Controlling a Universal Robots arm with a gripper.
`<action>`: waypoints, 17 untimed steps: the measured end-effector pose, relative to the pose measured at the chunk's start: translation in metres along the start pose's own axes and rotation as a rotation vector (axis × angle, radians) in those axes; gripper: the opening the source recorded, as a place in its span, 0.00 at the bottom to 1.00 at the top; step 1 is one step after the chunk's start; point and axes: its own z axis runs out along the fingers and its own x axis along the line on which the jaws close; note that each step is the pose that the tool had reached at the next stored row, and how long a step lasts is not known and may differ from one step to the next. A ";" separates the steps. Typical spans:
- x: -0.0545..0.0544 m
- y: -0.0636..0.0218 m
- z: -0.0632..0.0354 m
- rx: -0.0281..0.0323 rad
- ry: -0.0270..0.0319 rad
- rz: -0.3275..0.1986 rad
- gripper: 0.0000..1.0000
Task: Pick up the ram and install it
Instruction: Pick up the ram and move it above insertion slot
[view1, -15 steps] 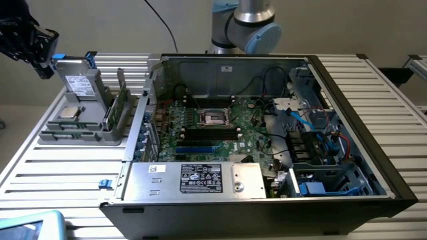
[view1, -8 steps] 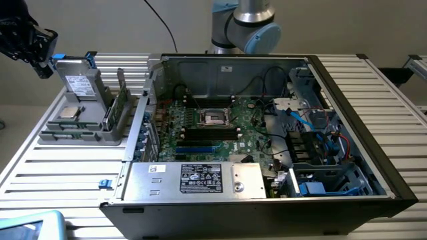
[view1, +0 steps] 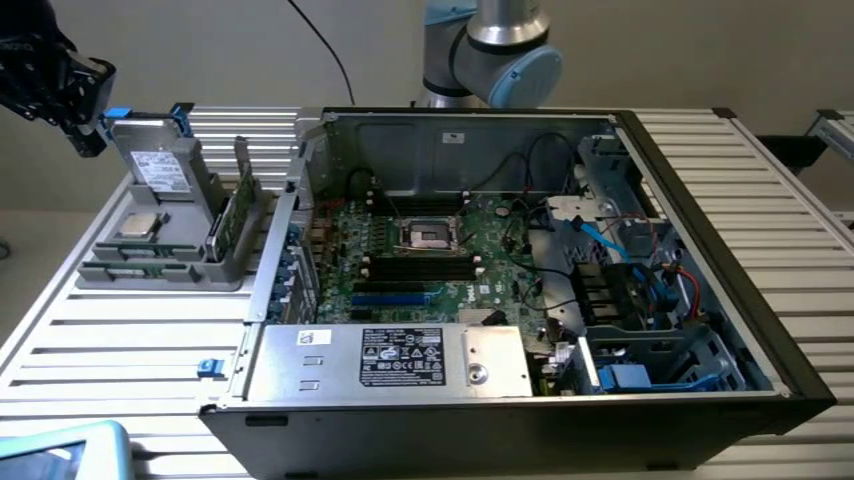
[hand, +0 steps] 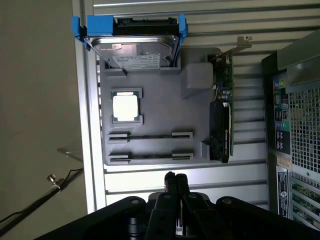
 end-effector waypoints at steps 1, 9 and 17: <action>0.000 0.0000 0.0000 0.0000 0.0000 0.000 0.11; 0.000 0.0000 0.0000 0.0000 0.0000 0.000 0.37; 0.001 -0.0001 0.0017 0.0001 0.0018 -0.006 0.49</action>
